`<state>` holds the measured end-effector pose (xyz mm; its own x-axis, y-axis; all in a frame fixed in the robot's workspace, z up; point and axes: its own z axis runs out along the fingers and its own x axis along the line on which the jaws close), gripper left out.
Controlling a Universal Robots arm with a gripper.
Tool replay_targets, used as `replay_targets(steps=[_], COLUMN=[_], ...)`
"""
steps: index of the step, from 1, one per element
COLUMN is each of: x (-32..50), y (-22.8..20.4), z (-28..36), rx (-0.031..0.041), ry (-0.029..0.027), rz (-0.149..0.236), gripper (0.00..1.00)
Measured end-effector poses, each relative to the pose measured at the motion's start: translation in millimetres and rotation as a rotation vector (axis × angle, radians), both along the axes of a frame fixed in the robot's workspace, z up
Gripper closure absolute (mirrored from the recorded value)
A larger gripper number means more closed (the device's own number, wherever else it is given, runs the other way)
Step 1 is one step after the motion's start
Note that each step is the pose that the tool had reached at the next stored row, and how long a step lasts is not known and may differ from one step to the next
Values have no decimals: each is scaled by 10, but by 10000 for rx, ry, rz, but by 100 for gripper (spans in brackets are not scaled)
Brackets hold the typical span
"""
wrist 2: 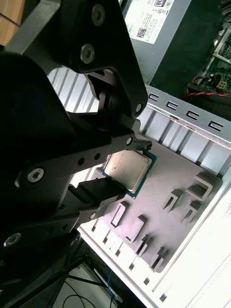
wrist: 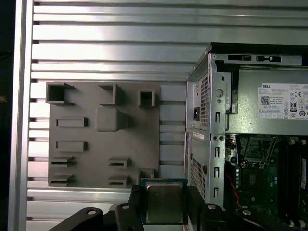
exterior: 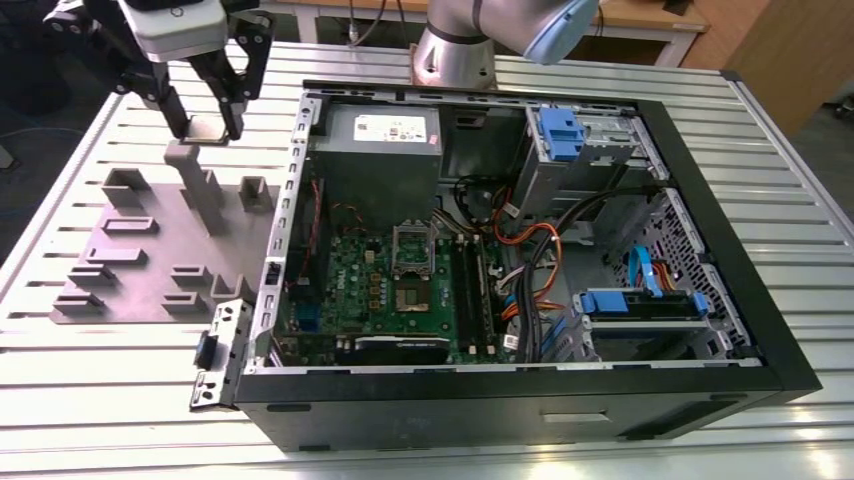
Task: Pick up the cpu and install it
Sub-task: 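Pick up the cpu and move it towards the insertion slot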
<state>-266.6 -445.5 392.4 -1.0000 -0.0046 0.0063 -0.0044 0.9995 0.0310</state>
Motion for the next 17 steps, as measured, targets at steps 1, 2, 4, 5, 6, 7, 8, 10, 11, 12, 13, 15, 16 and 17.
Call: replay_targets(steps=[1, 2, 4, 5, 6, 7, 8, 10, 11, 12, 13, 15, 16, 17], x=[2, 5, 13, 18, 22, 26, 32, 46, 55, 64, 73, 90, 101, 109], y=[0, 0, 0, 0, 0, 0, 0, 0, 0, 0, 0, 0, 0, 0], z=[0, 0, 0, 0, 0, 0, 0, 0, 0, 0, 0, 0, 0, 0], rx=[0, 0, 0, 0, 0, 0, 0, 0, 0, 0, 0, 0, 0, 0], ry=[0, 0, 0, 1, 1, 0, 1, 1, 0, 0, 1, 0, 0, 0], rz=[0, 0, 1, 1, 0, 0, 1, 0, 0, 0, 0, 1, 1, 0], gripper=[53, 53, 53, 53, 53, 53, 53, 53, 53, 53, 53, 53, 53, 53])
